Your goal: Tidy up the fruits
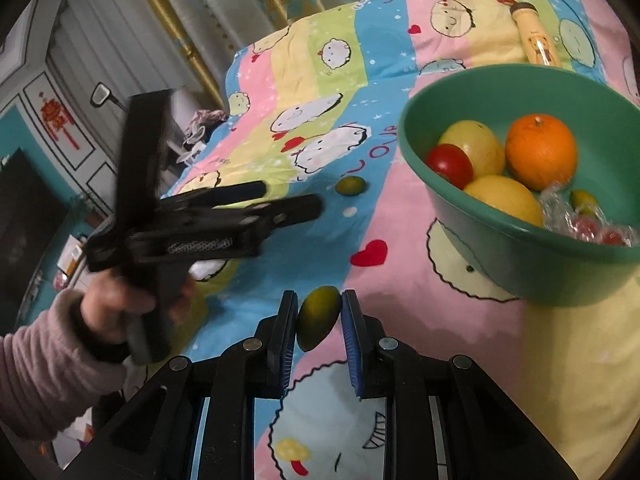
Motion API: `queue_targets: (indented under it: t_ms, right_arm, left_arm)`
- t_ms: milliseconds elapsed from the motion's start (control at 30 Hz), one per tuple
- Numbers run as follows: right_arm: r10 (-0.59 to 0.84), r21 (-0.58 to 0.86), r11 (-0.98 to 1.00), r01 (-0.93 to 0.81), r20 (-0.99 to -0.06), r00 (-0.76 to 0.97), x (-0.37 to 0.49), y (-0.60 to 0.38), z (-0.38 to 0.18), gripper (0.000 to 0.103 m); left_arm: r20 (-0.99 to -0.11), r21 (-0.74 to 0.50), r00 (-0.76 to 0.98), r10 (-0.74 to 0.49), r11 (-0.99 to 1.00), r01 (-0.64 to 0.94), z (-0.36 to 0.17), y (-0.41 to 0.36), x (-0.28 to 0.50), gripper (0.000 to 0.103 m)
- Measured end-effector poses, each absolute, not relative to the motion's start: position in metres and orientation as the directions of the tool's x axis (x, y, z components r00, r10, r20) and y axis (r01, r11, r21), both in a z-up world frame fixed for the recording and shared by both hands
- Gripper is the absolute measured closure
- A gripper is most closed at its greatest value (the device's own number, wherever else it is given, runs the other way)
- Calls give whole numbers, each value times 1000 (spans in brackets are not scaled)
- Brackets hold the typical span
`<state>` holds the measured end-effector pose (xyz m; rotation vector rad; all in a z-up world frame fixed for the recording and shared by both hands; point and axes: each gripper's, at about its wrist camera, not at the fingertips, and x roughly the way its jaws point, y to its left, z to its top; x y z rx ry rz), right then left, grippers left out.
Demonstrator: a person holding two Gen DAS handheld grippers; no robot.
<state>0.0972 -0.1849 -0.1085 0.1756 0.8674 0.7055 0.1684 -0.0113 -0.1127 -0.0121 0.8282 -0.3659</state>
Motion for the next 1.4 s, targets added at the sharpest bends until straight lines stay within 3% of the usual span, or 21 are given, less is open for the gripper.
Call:
queue_targets:
  t_ms: [300,367,433,600,733,933,1400]
  right_arm:
    - [667,460,737,-495,-610,427,104,-190,-114,79]
    - [671,464,734,-496,-608,425,105,-191,-115,79]
    - [673,471,733,-490,-605,425,107,-193,-117,79]
    - [674,479,734,-482,-599,431,107,-196,-118,79]
    - [672,479,736,-479,-599,434,106,-198,-118,79]
    - [671,478,738,-476,-600,437,105,-199,-117,79]
    - [665,474,743,-473,-601,443,104,-201,-114,79]
  left_arm:
    - [-690,-184,593,-415,893,411,-117,-28,192,31]
    - [-700,-175,578,-419,886,430,-118,-33,195,38]
    - [-722,-162,549,-420,875,456,-123,-40,197,53]
    - [-745,-134,537,-396,878,460,-127,-44,198,59]
    - [-752,-119,548,-365,894,431,-128,-39,200,76]
    - [-758,-98,562,-331,910,404,-128,-37,199,84]
    - [-789,-69,561,-251,943,325,-124,-43,184,84]
